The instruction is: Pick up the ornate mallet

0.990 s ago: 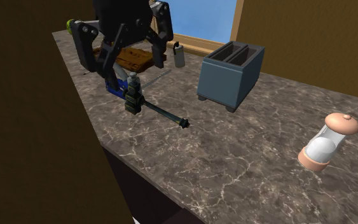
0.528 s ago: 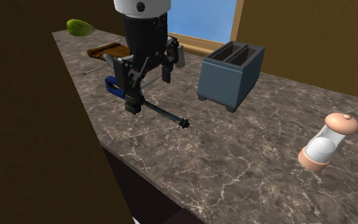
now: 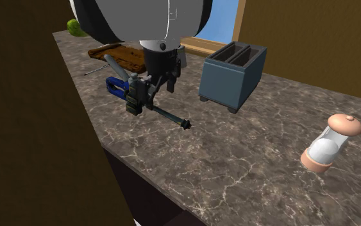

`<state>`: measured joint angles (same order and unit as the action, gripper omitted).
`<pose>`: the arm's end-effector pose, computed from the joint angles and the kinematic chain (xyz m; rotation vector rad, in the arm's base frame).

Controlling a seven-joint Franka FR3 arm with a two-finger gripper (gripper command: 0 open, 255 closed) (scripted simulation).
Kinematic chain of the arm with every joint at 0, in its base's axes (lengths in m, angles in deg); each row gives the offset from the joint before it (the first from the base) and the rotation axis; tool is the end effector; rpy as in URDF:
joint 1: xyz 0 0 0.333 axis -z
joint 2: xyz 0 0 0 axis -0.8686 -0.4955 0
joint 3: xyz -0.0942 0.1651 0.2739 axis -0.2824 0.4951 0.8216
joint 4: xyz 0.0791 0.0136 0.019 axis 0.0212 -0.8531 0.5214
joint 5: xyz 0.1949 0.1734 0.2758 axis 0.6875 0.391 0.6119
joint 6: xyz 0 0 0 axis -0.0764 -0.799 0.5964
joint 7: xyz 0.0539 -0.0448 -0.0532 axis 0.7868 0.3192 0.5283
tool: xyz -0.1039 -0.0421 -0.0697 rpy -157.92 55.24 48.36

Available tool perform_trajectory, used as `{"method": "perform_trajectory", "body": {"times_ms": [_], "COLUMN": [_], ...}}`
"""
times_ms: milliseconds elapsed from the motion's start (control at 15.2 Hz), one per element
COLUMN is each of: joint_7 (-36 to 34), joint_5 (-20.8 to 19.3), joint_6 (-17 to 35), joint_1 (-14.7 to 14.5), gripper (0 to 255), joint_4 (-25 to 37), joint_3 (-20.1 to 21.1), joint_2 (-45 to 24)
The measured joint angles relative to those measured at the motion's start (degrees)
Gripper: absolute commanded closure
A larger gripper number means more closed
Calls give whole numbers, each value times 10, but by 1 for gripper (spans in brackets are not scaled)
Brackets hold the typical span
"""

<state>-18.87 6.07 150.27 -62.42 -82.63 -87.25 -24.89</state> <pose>0.4358 -0.1498 0.3637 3.0359 0.6076 0.2330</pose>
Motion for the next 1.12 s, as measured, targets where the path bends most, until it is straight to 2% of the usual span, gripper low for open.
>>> {"method": "perform_trajectory", "body": {"times_ms": [330, 462, 660, 858, 1122], "joint_7": [152, 213, 299, 336, 357], "joint_5": [126, 182, 258, 294, 318], "joint_6": [62, 77, 89, 105, 122], "joint_1": [-9, 0, 31, 48, 59], "gripper": [0, 0, 0, 0, 0], "joint_4": [66, 96, 154, 172, 181], "joint_3": [-24, -16, 11, 30, 46], "joint_2": [-131, -180, -257, -293, -321]}}
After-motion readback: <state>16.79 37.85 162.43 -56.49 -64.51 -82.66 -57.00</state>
